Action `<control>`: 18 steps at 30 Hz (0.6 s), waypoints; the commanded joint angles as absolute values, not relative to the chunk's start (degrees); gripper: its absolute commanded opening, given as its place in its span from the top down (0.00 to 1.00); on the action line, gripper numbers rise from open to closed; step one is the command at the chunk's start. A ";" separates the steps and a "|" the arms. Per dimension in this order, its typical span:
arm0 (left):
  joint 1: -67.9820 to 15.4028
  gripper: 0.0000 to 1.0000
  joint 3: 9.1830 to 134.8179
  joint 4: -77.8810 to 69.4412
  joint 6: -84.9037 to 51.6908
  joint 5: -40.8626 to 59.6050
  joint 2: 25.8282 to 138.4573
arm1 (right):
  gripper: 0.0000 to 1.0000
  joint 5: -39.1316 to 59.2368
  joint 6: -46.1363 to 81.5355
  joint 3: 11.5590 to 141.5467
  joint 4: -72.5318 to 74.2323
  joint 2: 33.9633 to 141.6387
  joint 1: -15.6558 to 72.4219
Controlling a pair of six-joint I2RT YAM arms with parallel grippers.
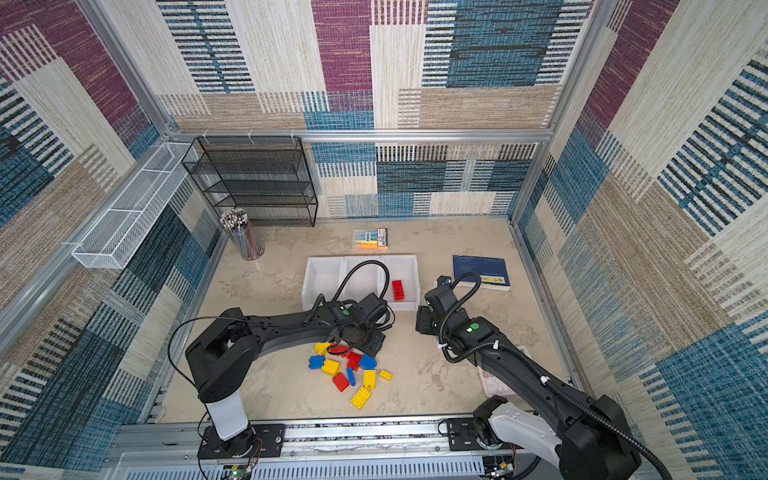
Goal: Sort the legos into containers by color
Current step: 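Grasp the yellow 2x2 brick with left gripper, drop it in middle compartment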
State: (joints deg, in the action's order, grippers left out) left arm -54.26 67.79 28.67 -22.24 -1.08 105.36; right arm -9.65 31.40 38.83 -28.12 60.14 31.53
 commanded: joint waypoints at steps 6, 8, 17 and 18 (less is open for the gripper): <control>-54.25 0.54 68.73 29.40 -20.40 -1.10 105.13 | 0.35 -10.46 32.89 38.32 -28.47 58.59 31.56; -54.28 0.55 69.27 29.62 -19.94 -1.03 103.92 | 0.35 -10.54 32.96 38.39 -28.80 58.30 31.55; -46.51 0.55 82.52 32.45 -11.11 -0.09 101.73 | 0.36 -10.55 33.21 39.31 -29.44 57.75 31.55; -44.96 0.56 84.42 33.09 -10.31 -0.09 102.85 | 0.36 -10.46 33.31 39.24 -29.51 57.53 31.57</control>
